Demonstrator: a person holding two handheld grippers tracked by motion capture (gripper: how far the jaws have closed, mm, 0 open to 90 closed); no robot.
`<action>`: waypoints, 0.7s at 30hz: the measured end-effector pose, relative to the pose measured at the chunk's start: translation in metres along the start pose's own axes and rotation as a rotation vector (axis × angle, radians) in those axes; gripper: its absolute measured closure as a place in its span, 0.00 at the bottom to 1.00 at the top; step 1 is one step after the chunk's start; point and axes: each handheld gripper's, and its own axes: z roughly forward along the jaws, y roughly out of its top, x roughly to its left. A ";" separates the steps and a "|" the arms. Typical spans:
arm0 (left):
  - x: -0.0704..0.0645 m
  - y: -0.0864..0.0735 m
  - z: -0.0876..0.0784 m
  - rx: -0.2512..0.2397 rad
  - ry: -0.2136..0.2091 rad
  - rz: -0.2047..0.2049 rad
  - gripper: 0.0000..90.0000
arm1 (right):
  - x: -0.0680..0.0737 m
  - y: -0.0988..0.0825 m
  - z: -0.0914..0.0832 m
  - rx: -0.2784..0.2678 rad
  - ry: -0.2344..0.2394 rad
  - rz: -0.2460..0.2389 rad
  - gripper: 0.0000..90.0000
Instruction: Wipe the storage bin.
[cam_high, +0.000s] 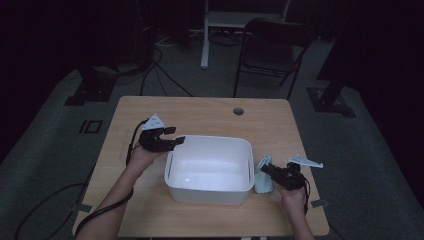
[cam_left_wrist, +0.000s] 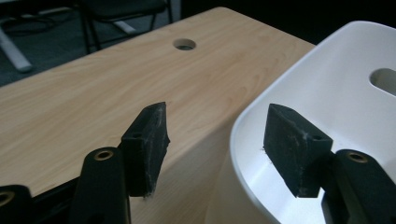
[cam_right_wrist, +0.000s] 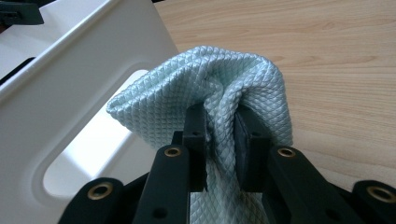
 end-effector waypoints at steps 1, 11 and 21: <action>0.000 0.001 0.001 0.000 -0.013 -0.003 0.51 | 0.000 0.000 0.000 -0.001 0.001 0.002 0.85; -0.001 0.004 0.010 0.015 -0.078 0.020 0.74 | -0.001 0.000 0.000 0.001 0.003 0.000 0.85; -0.006 -0.003 0.001 0.001 -0.026 0.025 0.87 | -0.003 0.000 -0.002 -0.007 0.003 0.007 0.85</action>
